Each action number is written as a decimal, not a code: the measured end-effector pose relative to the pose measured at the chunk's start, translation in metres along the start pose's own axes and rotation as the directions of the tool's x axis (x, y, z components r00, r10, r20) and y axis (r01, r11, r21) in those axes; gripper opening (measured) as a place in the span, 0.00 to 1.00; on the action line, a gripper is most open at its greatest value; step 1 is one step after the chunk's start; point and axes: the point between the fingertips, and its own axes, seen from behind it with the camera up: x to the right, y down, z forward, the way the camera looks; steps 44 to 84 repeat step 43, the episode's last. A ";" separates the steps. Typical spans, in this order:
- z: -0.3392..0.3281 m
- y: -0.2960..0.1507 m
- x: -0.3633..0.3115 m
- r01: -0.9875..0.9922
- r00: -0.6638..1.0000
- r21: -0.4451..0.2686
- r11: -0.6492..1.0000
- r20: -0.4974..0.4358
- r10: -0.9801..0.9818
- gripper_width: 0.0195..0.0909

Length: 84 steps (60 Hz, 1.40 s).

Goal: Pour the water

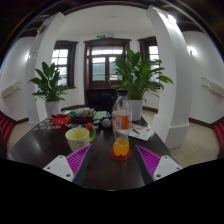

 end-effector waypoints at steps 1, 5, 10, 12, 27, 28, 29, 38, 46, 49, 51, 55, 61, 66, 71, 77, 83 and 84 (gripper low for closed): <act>-0.001 0.000 0.001 -0.001 1.000 -0.006 1.000 -0.003 0.001 0.93; -0.014 -0.003 -0.011 -0.006 1.000 -0.012 1.000 0.002 0.006 0.93; -0.029 -0.015 -0.022 -0.024 0.999 0.004 1.000 0.027 0.024 0.93; -0.035 -0.022 -0.024 -0.036 0.999 0.010 0.999 0.026 0.036 0.93; -0.064 -0.059 -0.040 0.008 1.000 0.078 0.997 0.029 -0.011 0.92; -0.065 -0.060 -0.041 0.014 0.999 0.079 0.997 0.029 -0.016 0.92; -0.066 -0.061 -0.042 0.020 0.999 0.080 0.997 0.030 -0.022 0.92; -0.073 -0.066 -0.056 0.016 0.998 0.094 0.995 0.051 -0.021 0.92; -0.074 -0.065 -0.065 0.009 0.998 0.091 0.996 0.064 -0.015 0.93; -0.074 -0.065 -0.065 0.009 0.998 0.091 0.996 0.064 -0.015 0.93; -0.074 -0.065 -0.065 0.009 0.998 0.091 0.996 0.064 -0.015 0.93; -0.074 -0.065 -0.065 0.009 0.998 0.091 0.996 0.064 -0.015 0.93; -0.074 -0.065 -0.065 0.009 0.998 0.091 0.996 0.064 -0.015 0.93; -0.074 -0.065 -0.065 0.009 0.998 0.091 0.996 0.064 -0.015 0.93; -0.074 -0.065 -0.065 0.009 0.998 0.091 0.996 0.064 -0.015 0.93; -0.074 -0.065 -0.065 0.009 0.998 0.091 0.996 0.064 -0.015 0.93; -0.074 -0.065 -0.065 0.009 0.998 0.091 0.996 0.064 -0.015 0.93; -0.074 -0.065 -0.065 0.009 0.998 0.091 0.996 0.064 -0.015 0.93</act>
